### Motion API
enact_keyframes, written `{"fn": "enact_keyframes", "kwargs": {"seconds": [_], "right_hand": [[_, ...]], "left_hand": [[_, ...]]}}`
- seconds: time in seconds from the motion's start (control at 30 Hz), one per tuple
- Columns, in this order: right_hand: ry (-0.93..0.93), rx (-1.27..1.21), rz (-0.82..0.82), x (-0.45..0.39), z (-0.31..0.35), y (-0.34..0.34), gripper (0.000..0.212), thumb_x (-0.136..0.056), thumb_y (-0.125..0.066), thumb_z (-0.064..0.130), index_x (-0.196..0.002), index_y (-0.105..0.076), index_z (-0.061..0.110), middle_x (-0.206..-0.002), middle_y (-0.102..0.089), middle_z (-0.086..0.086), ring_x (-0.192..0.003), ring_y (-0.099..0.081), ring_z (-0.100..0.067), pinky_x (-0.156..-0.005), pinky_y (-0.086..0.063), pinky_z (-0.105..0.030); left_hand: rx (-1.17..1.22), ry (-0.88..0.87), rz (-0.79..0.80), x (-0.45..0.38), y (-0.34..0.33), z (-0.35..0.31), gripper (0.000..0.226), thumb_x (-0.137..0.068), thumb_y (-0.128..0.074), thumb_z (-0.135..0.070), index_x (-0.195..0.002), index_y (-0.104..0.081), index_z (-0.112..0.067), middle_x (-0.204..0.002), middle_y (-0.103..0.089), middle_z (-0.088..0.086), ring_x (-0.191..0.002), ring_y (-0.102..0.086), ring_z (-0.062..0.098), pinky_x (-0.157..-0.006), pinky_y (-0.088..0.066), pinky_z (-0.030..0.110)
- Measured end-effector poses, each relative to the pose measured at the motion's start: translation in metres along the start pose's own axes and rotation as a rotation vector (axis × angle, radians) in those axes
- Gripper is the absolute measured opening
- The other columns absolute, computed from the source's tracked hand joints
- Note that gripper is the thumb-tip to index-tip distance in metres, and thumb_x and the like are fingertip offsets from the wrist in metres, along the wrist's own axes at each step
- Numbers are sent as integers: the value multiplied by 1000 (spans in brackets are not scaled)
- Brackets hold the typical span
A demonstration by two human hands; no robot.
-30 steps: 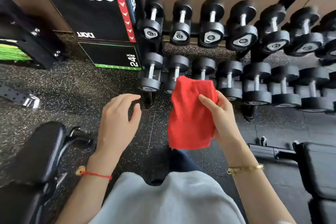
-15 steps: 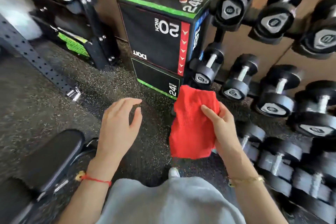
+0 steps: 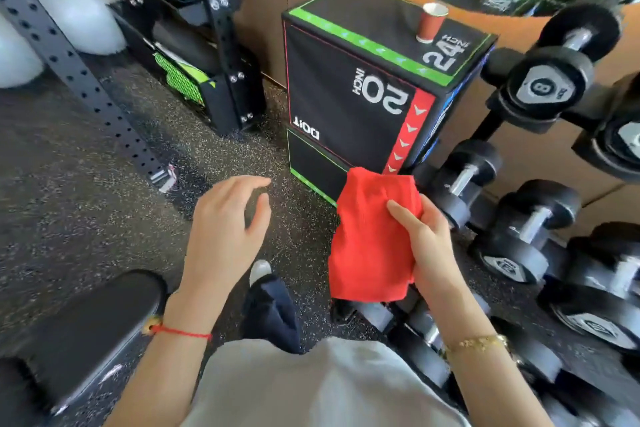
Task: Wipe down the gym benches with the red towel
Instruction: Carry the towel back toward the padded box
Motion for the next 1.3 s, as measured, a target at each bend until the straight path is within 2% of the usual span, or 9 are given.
{"fn": "enact_keyframes", "kwargs": {"seconds": [0.13,0.23,0.4,0.5,0.63,0.73,0.97,1.13,1.3], "right_hand": [[3,12,-4,-65,16,-60,17,-86,-69,18,-102,-67,14,-101,-72,-11,-91,-64,-20,-94,-50,-48],[26,5,-10,-113,37,-117,23,-79,-73,28,-99,-68,18,-100,-72,-10,-91,-65,-21,-93,-49,-50],[59,-75,-32,-186,65,-206,23,-74,-72,31,-95,-67,24,-95,-72,0,-90,-65,-17,-90,-51,-43],[82,-77,-78,-221,74,-236,21,-74,-72,30,-93,-65,25,-93,-71,0,-89,-63,-16,-89,-50,-42],[61,-98,-119,-270,82,-256,22,-74,-72,30,-94,-65,27,-91,-72,4,-86,-66,-11,-82,-52,-35],[62,-122,-180,-311,89,-261,21,-75,-72,27,-95,-65,27,-93,-72,3,-88,-66,-13,-85,-51,-36],[113,-96,-268,-452,124,-269,15,-83,-70,19,-94,-62,25,-88,-68,6,-83,-61,-10,-80,-47,-31],[152,-31,-285,-558,158,-276,17,-85,-69,18,-99,-60,22,-93,-66,3,-88,-61,-14,-87,-49,-39],[151,21,-287,-643,173,-282,16,-86,-68,18,-98,-58,22,-94,-65,0,-89,-60,-16,-89,-50,-43]], "left_hand": [[-3,-1,-6,-80,4,46,26,-97,-52,-22,-118,-64,-16,-118,-66,-4,-111,-57,13,-102,-40,29],[-35,-33,0,-148,18,81,27,-97,-50,-25,-120,-63,-19,-121,-64,-6,-115,-55,11,-105,-36,27],[-89,-118,19,-249,31,137,24,-96,-53,-22,-117,-64,-18,-117,-65,-7,-112,-57,10,-102,-23,10],[-65,-165,41,-296,28,163,23,-96,-54,-20,-115,-65,-17,-114,-66,-6,-109,-58,10,-102,-27,11],[-33,-245,72,-358,11,178,23,-95,-55,-19,-115,-65,-16,-113,-67,-4,-108,-61,15,-102,-43,31],[16,-258,89,-408,-9,183,23,-94,-55,-19,-115,-65,-17,-114,-66,-4,-110,-60,16,-101,-46,39],[64,-339,89,-541,-68,174,23,-93,-58,-14,-114,-66,-13,-115,-67,-1,-109,-59,17,-102,-40,30],[94,-363,86,-636,-104,167,21,-93,-58,-13,-112,-66,-13,-111,-68,-2,-106,-60,15,-100,-38,20],[105,-401,128,-706,-141,161,23,-93,-56,-16,-114,-66,-15,-113,-67,-4,-108,-60,14,-101,-46,36]]}}
Point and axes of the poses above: each hand's wrist, its own x-axis away from the middle knuckle, its own y-axis out of the back of the hand, z = x × y, the point moved 6 cm from there along -x, towards the middle knuckle
